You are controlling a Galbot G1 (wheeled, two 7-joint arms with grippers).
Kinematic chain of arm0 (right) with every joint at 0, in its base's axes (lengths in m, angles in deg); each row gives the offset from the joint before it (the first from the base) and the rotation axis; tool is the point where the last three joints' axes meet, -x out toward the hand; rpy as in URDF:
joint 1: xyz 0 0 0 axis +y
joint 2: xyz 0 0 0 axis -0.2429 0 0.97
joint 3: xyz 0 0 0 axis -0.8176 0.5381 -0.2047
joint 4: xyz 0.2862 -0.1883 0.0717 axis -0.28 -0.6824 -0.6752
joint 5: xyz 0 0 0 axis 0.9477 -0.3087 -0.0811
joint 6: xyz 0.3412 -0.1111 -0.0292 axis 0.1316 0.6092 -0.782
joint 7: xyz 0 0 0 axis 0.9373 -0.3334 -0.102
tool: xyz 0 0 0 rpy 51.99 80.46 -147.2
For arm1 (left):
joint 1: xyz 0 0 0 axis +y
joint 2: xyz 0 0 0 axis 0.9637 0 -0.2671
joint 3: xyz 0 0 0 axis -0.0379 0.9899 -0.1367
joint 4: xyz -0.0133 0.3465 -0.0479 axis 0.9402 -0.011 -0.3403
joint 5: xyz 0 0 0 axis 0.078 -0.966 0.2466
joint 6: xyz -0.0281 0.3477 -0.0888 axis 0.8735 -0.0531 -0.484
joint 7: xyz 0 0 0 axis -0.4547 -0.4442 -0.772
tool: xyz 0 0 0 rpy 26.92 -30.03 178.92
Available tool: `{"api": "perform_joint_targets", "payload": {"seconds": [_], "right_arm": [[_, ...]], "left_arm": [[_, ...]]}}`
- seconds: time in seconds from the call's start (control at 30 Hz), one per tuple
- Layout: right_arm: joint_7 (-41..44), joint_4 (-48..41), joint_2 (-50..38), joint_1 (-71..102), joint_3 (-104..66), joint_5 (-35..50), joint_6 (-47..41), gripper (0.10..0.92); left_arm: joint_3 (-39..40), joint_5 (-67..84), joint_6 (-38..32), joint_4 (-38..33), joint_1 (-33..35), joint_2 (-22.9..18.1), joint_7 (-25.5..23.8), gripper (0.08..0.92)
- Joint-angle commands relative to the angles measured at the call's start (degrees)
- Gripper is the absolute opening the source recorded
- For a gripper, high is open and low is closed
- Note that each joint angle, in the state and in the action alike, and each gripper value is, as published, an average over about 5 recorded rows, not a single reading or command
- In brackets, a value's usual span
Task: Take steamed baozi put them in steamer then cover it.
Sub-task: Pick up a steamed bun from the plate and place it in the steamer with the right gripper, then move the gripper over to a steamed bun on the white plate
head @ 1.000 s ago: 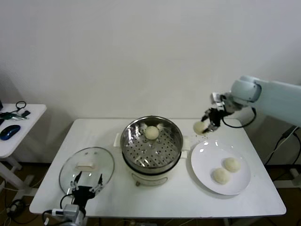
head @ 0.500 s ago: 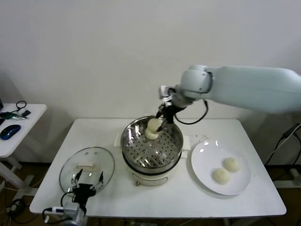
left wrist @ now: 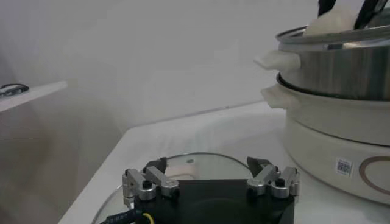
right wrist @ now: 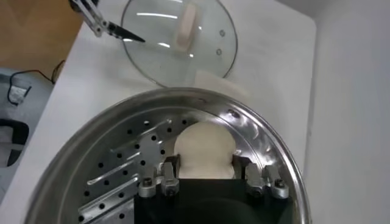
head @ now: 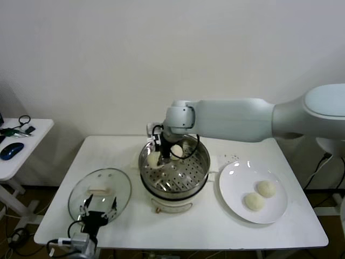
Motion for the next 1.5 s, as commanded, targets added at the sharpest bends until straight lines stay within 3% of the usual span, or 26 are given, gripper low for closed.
{"api": "perform_joint_targets", "payload": {"seconds": [0.03, 0.13, 0.37, 0.53, 0.8, 1.03, 1.27, 1.5], "right_arm": [[-0.99, -3.95, 3.56, 3.76, 0.08, -1.38, -0.71, 0.595], [-0.8, -3.59, 3.3, 3.64, 0.11, -1.32, -0.65, 0.617], [-0.21, -2.0, 1.82, 1.94, 0.28, -1.88, -0.26, 0.767], [5.16, 1.21, -3.02, -3.76, 1.0, -4.94, 4.55, 0.819], [17.36, 8.95, -21.9, -18.62, 9.2, -2.9, 12.46, 0.823], [19.87, 16.12, -41.01, -24.06, 22.15, -13.12, 15.38, 0.823], [16.64, 18.31, -52.03, -12.89, 21.88, -25.93, 14.22, 0.823], [12.56, 17.08, -55.33, 5.43, 8.51, -32.16, 10.57, 0.823]], "left_arm": [[-0.01, 0.0, -0.02, 0.01, -0.03, 0.04, 0.03, 0.823], [-0.01, 0.01, 0.03, -0.02, -0.07, 0.0, 0.03, 0.823], [0.12, -0.1, 0.17, -0.17, -0.05, -0.1, -0.03, 0.823], [0.17, -0.21, 0.32, -0.48, -0.02, -0.11, -0.09, 0.823], [0.23, -0.27, 0.54, -0.16, -0.36, 0.16, -0.16, 0.823], [0.25, 0.12, 0.83, -0.07, -0.99, 0.06, -0.21, 0.823], [0.28, 0.07, 0.89, -0.36, -0.98, 0.12, -0.24, 0.823], [0.22, -0.1, 0.84, -0.55, -0.49, -0.05, -0.25, 0.823]]}}
